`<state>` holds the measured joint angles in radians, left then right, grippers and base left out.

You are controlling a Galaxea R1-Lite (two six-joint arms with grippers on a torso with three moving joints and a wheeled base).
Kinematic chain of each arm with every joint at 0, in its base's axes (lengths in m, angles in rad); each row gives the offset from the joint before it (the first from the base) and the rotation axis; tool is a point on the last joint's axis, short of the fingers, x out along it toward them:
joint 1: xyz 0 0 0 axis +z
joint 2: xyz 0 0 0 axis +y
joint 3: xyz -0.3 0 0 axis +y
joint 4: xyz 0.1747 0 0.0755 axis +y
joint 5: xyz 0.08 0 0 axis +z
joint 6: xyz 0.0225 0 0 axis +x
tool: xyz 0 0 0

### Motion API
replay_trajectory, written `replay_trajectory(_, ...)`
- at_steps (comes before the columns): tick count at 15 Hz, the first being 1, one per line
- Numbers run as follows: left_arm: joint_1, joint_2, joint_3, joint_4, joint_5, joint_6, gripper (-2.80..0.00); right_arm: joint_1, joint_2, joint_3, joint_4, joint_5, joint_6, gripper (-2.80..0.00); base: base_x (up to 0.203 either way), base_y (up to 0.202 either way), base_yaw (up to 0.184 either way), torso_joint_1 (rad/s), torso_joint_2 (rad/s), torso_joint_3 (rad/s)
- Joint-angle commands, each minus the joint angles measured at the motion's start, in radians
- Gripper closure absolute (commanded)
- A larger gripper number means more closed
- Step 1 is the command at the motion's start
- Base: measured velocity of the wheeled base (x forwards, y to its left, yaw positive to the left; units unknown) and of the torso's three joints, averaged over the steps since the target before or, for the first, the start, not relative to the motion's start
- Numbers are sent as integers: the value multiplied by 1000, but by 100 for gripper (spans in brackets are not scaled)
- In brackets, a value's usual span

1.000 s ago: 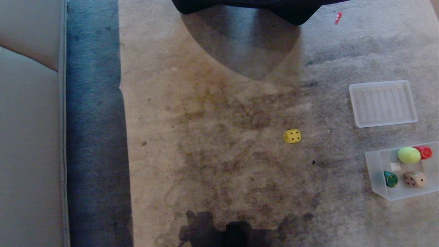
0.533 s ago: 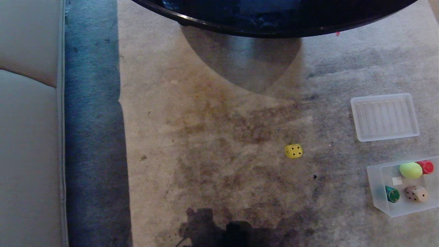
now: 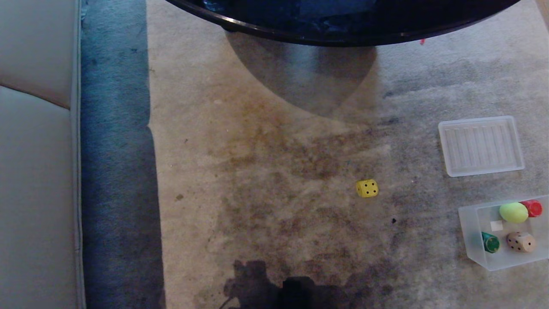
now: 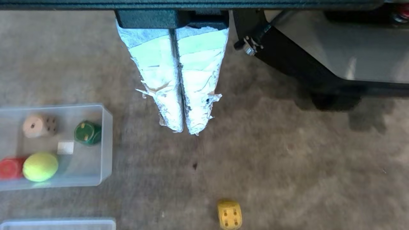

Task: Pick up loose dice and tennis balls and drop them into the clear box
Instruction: Pick up toys out of the box

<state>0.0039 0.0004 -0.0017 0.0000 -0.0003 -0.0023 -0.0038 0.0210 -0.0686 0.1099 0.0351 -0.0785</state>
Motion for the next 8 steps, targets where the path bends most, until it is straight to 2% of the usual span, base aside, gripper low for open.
replay_trajectory(1,1,0,0,0,0,-1,0,1,151,-112,50,6,10,0,0,0,0,0,0,0)
replay_trajectory(5,1,0,0,0,0,-1,0,1,630,-306,76,33,45,0,0,0,0,0,0,0)
replay_trajectory(8,1,0,0,0,0,-1,0,15,1027,-387,-131,41,57,0,0,0,0,0,0,0)
